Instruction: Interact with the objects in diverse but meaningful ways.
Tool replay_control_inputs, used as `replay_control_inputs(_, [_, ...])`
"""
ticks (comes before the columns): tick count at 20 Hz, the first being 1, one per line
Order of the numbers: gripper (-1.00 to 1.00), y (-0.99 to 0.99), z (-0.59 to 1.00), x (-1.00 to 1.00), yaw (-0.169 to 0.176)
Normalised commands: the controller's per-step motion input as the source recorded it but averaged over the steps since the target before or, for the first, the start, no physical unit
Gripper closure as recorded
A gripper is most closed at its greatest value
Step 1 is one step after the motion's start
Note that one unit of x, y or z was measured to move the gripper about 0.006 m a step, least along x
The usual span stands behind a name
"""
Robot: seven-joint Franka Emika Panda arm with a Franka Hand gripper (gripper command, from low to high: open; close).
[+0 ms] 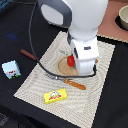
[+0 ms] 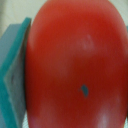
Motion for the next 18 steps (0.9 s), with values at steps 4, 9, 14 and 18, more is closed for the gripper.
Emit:
replay_control_inputs(4, [-1.0, 0.24, 0.83, -0.1, 0.0])
replay_control_inputs(9, [-1.0, 0.28, 0.88, -0.36, -0.005])
replay_control_inputs(14, [-1.0, 0.17, 0.36, -0.73, -0.018])
replay_control_inputs(18, [-1.0, 0.18, 0.12, -0.78, -0.008])
